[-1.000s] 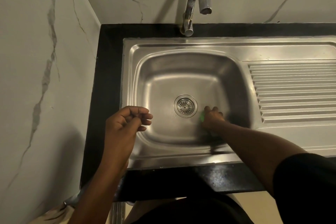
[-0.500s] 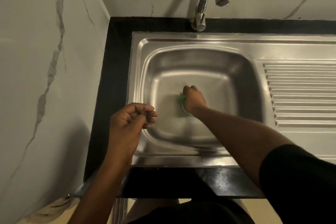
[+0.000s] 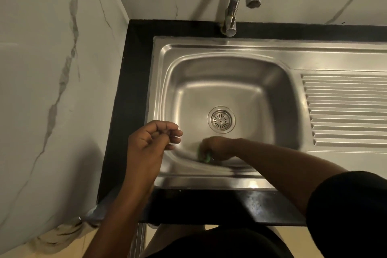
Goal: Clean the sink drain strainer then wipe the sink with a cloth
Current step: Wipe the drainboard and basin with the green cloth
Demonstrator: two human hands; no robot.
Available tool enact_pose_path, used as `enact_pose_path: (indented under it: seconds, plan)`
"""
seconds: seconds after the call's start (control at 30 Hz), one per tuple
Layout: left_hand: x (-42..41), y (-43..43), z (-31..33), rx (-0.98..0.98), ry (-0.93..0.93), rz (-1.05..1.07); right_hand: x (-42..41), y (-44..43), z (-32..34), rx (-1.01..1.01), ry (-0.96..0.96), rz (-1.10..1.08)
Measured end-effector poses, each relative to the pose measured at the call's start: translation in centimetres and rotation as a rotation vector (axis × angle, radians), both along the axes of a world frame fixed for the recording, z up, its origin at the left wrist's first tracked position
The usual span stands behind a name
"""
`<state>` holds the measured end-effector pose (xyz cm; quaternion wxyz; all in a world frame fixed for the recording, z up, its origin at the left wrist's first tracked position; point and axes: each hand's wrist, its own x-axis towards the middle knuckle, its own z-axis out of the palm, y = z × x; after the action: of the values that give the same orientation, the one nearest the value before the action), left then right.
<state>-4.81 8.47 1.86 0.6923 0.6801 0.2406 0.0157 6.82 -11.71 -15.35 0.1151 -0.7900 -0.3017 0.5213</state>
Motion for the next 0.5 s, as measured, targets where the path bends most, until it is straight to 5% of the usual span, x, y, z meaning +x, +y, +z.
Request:
enact_pose_path:
  seconds: [0.17, 0.33, 0.4, 0.5]
  plan:
    - [0.0, 0.2, 0.9, 0.003, -0.025, 0.004, 1.3, -5.9, 0.5, -0.132, 0.042, -0.011]
    - [-0.5, 0.7, 0.8, 0.015, -0.007, 0.004, 2.2, -9.5, 0.9, -0.221, -0.412, -0.173]
    - [-0.7, 0.7, 0.7, 0.023, 0.001, -0.006, 1.5, -10.0, 0.4, -0.322, -0.538, -0.311]
    - [-0.9, 0.6, 0.8, 0.021, 0.002, -0.013, 0.4, -9.0, 0.3, -0.424, -0.429, -0.624]
